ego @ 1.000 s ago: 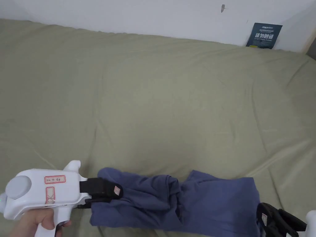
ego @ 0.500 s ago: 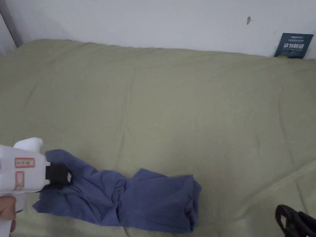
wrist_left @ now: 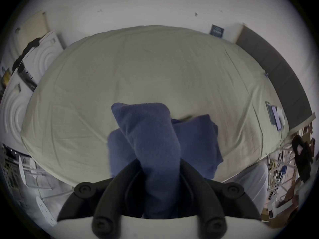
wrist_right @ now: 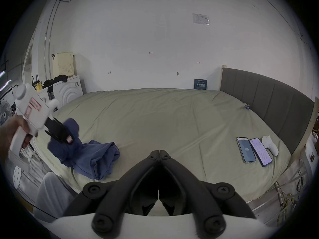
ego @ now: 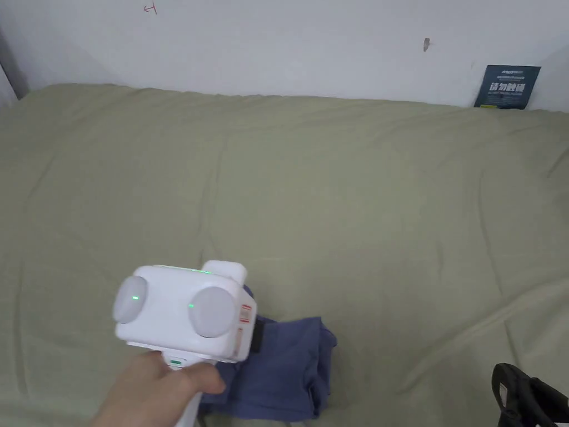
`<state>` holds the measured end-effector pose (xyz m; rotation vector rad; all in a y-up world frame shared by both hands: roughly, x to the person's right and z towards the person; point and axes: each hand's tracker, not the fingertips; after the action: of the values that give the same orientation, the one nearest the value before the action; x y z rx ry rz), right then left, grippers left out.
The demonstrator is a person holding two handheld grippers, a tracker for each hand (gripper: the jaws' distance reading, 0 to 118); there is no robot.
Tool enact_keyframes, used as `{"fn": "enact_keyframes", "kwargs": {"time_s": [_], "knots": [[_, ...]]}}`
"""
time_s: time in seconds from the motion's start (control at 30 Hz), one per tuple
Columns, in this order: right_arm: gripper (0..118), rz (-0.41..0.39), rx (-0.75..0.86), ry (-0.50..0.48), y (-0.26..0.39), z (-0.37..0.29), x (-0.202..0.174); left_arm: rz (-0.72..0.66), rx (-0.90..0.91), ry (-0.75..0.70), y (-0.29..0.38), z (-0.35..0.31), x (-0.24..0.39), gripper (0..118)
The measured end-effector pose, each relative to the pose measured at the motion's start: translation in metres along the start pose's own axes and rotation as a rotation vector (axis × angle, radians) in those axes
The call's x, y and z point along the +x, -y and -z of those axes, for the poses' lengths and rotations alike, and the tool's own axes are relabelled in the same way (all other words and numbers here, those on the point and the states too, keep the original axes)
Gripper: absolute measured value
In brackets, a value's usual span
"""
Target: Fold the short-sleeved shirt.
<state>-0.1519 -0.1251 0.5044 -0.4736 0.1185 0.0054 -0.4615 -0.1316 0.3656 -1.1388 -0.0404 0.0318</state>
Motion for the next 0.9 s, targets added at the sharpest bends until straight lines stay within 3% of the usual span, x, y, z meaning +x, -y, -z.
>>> {"fn": "enact_keyframes", "kwargs": {"time_s": [0.1, 0.13, 0.17, 0.2, 0.23, 0.27, 0.4, 0.43, 0.47, 0.5, 0.53, 0.67, 0.9], "knots": [[0, 0.030, -0.003, 0.001, 0.002, -0.001, 0.006, 0.022, -0.043, -0.007, -0.004, 0.030, 0.031, 18], [0, 0.036, -0.006, 0.004, 0.003, -0.002, 0.008, 0.022, -0.042, 0.006, -0.005, 0.038, 0.038, 29], [0, 0.040, -0.007, 0.008, 0.003, -0.003, 0.010, 0.024, -0.033, 0.052, -0.006, 0.045, 0.043, 58], [0, 0.043, -0.010, 0.012, 0.004, -0.003, 0.011, 0.033, -0.048, 0.082, -0.005, 0.052, 0.048, 105], [0, 0.047, -0.012, 0.015, 0.004, -0.004, 0.013, 0.046, -0.059, 0.078, -0.004, 0.054, 0.052, 118], [0, 0.048, -0.015, 0.019, 0.004, -0.005, 0.015, 0.052, -0.035, 0.081, -0.002, 0.049, 0.053, 118], [0, 0.069, -0.021, 0.028, 0.005, -0.006, 0.021, 0.022, 0.026, 0.147, -0.005, 0.017, 0.027, 111], [0, 0.077, -0.025, 0.025, 0.005, -0.005, 0.022, -0.002, 0.053, 0.179, -0.004, 0.001, 0.015, 106], [0, 0.082, -0.029, 0.023, 0.005, -0.004, 0.022, -0.029, 0.071, 0.212, -0.003, -0.009, 0.002, 92], [0, 0.084, -0.032, 0.021, 0.006, -0.003, 0.022, -0.070, 0.108, 0.258, 0.000, -0.019, -0.013, 41], [0, 0.086, -0.035, 0.020, 0.007, -0.002, 0.022, -0.095, 0.149, 0.296, 0.002, -0.024, -0.026, 0], [0, 0.108, -0.054, 0.001, 0.010, 0.002, 0.020, -0.192, 0.076, 0.409, 0.009, -0.011, -0.060, 0], [0, 0.115, -0.091, -0.011, 0.013, 0.004, 0.017, -0.266, -0.061, 0.564, 0.016, 0.069, -0.028, 0]]}}
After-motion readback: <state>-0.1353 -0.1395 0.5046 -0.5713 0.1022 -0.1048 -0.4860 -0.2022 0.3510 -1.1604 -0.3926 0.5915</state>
